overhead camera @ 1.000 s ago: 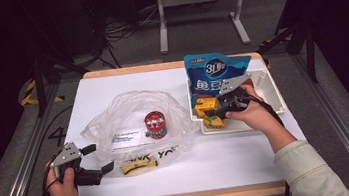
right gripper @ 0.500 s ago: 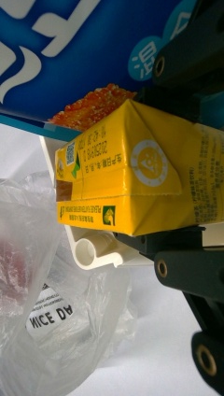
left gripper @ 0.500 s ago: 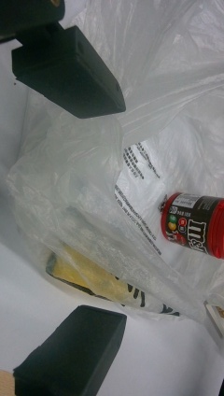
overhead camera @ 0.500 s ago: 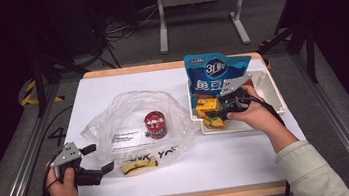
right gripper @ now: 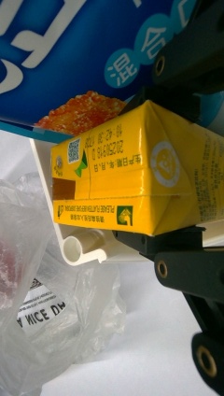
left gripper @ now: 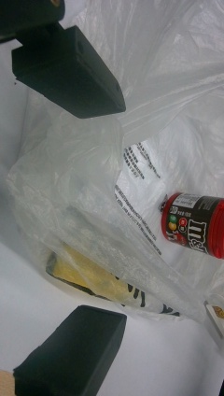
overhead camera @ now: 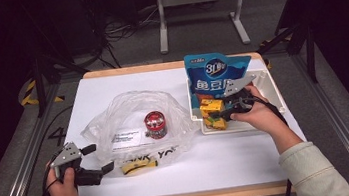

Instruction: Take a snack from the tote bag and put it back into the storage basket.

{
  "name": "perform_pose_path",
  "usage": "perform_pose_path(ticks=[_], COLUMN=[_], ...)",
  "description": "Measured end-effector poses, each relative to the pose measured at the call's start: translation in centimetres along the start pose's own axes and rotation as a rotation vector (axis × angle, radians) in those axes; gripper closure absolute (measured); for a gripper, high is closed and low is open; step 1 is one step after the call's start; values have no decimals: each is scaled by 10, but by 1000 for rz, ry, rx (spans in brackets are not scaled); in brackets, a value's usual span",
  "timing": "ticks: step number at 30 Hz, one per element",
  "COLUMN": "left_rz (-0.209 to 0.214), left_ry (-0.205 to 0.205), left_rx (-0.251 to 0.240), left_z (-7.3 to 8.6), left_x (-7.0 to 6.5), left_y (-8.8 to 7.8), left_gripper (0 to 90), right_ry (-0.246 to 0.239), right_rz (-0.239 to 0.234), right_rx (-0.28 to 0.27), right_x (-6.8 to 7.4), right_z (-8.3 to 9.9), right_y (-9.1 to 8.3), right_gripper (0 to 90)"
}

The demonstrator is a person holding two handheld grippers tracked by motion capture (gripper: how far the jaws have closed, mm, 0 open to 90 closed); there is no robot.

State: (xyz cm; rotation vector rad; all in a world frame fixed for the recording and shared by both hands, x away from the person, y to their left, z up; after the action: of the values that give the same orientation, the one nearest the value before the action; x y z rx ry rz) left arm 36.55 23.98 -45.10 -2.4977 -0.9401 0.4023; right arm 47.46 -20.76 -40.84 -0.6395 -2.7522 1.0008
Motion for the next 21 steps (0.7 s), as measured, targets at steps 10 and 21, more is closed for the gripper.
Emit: perform_pose_path(ticks=[10,21], left_rz=[-1,-2], left_ry=[-1,-5], left_rx=[0,-1], left_z=[0,0], left_x=[0,0], left_y=[0,0], left_gripper=[33,33], right_ry=[17,17], right_rz=[0,31], right_rx=[-4,-9], right_x=[0,0], right_z=[6,9], right_y=[-5,-12], right_gripper=[501,418])
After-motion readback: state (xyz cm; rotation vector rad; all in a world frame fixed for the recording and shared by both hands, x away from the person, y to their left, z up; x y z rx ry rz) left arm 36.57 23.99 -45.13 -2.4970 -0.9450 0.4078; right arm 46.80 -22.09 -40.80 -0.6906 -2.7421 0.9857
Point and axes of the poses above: each handheld gripper's, and its own axes: y roughly forward along the jaws, z roughly out of its underside, x roughly to its left, the point moved 5 cm from there along y, roughly forward along the jaws, and after that the axes turned 2 degrees about -z, right-handed, at the moved point
